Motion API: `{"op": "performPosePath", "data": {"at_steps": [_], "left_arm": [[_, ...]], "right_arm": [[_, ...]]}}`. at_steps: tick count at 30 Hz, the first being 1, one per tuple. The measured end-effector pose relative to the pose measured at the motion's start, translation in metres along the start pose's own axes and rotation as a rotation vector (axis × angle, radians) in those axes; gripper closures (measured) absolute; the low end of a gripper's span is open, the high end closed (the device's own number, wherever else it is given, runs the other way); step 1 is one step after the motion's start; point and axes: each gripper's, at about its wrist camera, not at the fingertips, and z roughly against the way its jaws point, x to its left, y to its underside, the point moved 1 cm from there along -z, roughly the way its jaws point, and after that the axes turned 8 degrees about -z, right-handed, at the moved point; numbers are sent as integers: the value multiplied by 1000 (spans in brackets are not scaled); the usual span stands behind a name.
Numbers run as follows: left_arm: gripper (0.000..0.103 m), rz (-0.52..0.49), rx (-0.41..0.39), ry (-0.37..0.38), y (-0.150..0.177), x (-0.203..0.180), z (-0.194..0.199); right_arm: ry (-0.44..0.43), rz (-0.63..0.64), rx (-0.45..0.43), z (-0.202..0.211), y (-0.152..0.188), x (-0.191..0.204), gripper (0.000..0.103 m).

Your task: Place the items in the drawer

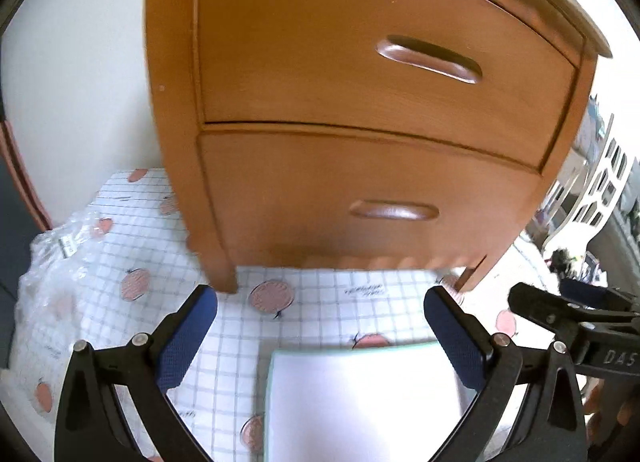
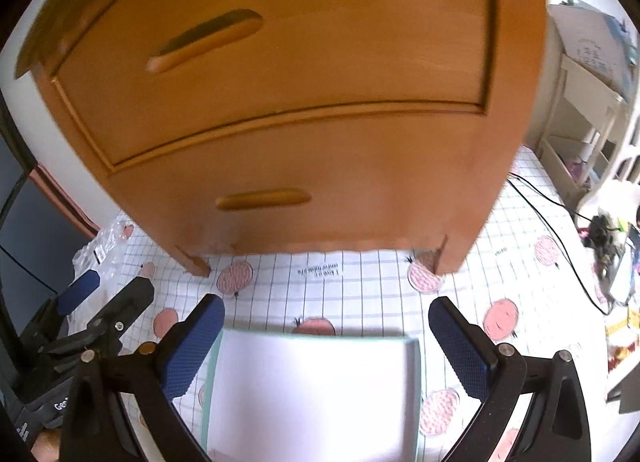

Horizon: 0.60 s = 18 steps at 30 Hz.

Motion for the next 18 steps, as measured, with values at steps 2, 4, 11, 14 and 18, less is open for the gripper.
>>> {"op": "performPosePath", "data": {"at_steps": [2,4,11,14,18], "left_arm": [[0,-16,-3,-1,9,-5,10],[0,-16,1,19,18,-6,16],[0,-32,23,18,53,-1,31],[0,-72,4,19,62,-4,44],[0,-100,-2,15,79,-5,58]], "right_arm": [[6,0,-5,7,2,-6,0],[13,9,-5,16,3,-9,0],[29,48,-4,38,45,-15,0],[33,60,0,44,58,-16,0],[27,56,-2,48,75,-18,0]]}}
